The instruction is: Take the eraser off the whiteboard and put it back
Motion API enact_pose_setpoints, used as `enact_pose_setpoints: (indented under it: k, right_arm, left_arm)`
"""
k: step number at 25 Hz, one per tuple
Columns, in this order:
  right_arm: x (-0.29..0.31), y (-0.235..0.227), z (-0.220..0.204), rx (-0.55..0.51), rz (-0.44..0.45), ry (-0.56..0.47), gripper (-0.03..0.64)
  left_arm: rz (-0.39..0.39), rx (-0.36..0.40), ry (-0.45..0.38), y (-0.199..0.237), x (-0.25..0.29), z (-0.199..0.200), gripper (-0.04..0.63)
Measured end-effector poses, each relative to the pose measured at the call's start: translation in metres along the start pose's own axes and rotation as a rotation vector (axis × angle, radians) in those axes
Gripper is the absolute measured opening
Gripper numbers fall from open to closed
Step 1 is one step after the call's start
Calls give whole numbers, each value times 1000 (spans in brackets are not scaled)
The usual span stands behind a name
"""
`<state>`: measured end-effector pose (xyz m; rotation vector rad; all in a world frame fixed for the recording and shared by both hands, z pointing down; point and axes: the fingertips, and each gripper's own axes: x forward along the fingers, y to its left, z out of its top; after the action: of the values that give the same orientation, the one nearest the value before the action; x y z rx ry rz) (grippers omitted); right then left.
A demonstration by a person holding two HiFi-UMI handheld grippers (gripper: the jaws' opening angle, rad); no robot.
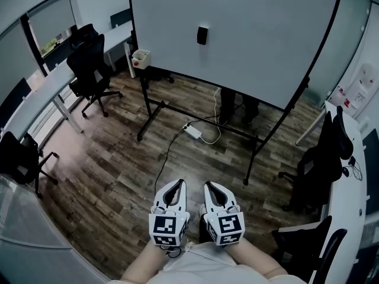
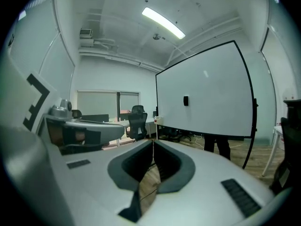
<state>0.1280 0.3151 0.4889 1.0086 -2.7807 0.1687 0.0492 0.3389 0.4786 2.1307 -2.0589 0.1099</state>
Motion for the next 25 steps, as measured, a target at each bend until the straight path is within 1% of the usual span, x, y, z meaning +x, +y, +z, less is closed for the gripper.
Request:
enact_pose_setpoints:
  k: [3, 6, 11, 14, 17, 20, 25]
  right_arm:
    - [30, -26, 6, 2, 9, -6, 28]
    - [64, -56, 22, 2, 20, -43, 28]
    - [125, -124, 56, -28, 45, -75, 28]
    - [158, -160, 66, -38, 53, -74, 28]
    - [186, -192, 73, -22, 41, -79, 28]
    - [210, -212, 80, -16, 39, -82, 28]
    - [254, -232, 76, -15, 41, -39, 28]
  left_arm:
    - [14, 3, 6, 8, 35, 2, 17]
    - [36, 1, -12, 18, 76, 14, 17]
    - [51, 5, -42, 22, 164, 42, 17]
    - [63, -5, -48, 26, 211, 50, 17]
    - [63, -10, -38, 28, 252, 55, 17]
    - [46, 3, -26, 34, 288, 62, 17]
    - [24, -14, -22, 60, 340, 73, 17]
